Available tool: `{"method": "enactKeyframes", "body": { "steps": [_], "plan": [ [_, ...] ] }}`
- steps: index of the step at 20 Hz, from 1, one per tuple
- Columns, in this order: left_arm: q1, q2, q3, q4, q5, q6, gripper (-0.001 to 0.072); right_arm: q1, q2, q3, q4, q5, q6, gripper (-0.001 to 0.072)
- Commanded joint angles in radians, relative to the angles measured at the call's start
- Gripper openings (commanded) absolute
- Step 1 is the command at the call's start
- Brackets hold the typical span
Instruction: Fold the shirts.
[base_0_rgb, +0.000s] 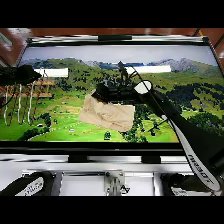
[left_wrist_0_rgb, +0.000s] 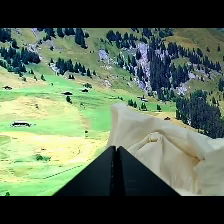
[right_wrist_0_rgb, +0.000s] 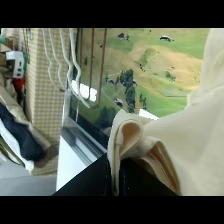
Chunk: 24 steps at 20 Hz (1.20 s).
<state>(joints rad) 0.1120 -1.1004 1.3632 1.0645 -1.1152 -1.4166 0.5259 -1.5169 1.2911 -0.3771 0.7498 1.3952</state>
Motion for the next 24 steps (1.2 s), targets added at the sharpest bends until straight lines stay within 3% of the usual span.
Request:
{"method": "enactKeyframes", "body": {
  "steps": [1, 4, 5, 6, 7, 12, 16, 17, 18, 20, 24],
  "plan": [
    [0.021, 0.016, 0.0, 0.002, -0.04, 0.018, 0.0034, 0.026, -0.101, 0.053, 0.099, -0.042, -0.039, 0.0076],
    [0.021, 0.016, 0.0, 0.002, -0.039, 0.018, 0.0034, 0.059, -0.142, 0.064, 0.111, -0.097, -0.022, 0.009],
    [0.021, 0.016, 0.0, 0.002, -0.039, 0.018, 0.0034, 0.073, -0.155, 0.064, 0.111, -0.109, -0.015, 0.0221],
    [0.021, 0.016, 0.0, 0.002, -0.039, 0.018, 0.0034, 0.083, -0.166, 0.064, 0.111, -0.111, -0.01, 0.0484],
    [0.021, 0.016, 0.0, 0.002, -0.039, 0.018, 0.0034, 0.085, -0.17, 0.064, 0.105, -0.104, -0.013, 0.0552],
    [0.021, 0.016, 0.0, 0.002, -0.042, 0.034, 0.0034, -0.034, -0.116, 0.064, -0.037, 0.085, 0.029, 0.0552],
    [0.021, 0.016, 0.0, 0.002, -0.049, 0.047, 0.0034, -0.25, 0.014, 0.064, -0.596, 0.399, 0.276, 0.0558],
    [0.021, 0.016, 0.0, 0.002, -0.049, 0.047, 0.0034, -0.305, 0.037, 0.064, -0.741, 0.501, 0.317, 0.0587],
    [0.021, 0.016, 0.0, 0.002, -0.049, 0.048, 0.0034, -0.351, 0.042, 0.063, -0.827, 0.584, 0.332, 0.0679],
    [0.021, 0.016, 0.0, 0.002, -0.049, 0.047, 0.0034, -0.43, 0.04, 0.016, -0.805, 0.623, 0.329, 0.0679],
    [0.021, 0.016, 0.0, 0.002, -0.049, 0.047, 0.0034, -0.446, 0.024, -0.164, -0.579, 0.418, 0.248, 0.0679]
  ]
}}
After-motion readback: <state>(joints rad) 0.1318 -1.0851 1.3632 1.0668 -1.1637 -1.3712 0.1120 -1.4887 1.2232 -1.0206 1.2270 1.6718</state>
